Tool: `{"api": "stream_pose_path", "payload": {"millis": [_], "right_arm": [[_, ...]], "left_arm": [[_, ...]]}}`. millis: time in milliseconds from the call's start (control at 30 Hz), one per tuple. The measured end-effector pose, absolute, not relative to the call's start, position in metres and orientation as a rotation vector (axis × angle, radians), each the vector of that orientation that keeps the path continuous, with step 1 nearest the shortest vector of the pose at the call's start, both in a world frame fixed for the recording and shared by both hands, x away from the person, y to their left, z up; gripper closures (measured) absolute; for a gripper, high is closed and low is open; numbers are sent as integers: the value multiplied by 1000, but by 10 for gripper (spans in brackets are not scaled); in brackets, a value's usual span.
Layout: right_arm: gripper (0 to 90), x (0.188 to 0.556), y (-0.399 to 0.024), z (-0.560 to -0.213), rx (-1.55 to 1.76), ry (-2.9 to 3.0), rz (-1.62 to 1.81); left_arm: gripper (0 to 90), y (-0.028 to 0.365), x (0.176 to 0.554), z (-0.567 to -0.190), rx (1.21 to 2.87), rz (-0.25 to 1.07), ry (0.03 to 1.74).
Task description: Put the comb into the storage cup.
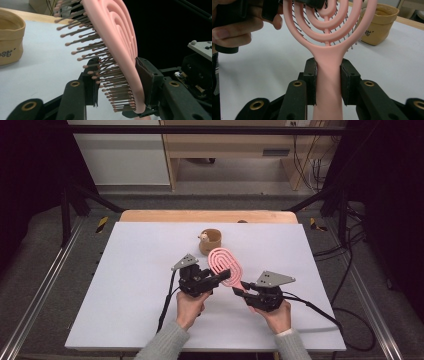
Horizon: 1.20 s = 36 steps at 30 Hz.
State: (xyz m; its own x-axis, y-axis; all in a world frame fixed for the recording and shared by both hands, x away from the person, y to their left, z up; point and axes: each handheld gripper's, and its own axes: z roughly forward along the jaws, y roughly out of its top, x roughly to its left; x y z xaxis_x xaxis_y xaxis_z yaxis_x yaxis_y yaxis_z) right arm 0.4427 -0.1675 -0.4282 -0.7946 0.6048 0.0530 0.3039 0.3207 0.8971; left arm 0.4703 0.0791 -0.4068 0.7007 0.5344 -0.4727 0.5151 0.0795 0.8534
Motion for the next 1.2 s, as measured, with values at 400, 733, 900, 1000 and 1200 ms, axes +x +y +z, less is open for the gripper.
{"api": "stream_pose_path", "payload": {"millis": [400, 733, 900, 1000, 1200], "right_arm": [[715, 442, -167, -428, 807, 2301, 1482], [715, 442, -167, -428, 796, 2300, 1505], [711, 442, -167, -427, 796, 2299, 1521], [704, 442, -167, -427, 795, 2295, 1533], [629, 442, -168, -426, 799, 2277, 1546]], "left_arm": [[619, 76, 464, -403, 1540, 19, 825], [627, 76, 460, -400, 1540, 39, 786], [630, 76, 458, -399, 1535, 44, 772], [631, 76, 457, -397, 1538, 54, 765], [631, 76, 457, -395, 1547, 79, 767]]}}
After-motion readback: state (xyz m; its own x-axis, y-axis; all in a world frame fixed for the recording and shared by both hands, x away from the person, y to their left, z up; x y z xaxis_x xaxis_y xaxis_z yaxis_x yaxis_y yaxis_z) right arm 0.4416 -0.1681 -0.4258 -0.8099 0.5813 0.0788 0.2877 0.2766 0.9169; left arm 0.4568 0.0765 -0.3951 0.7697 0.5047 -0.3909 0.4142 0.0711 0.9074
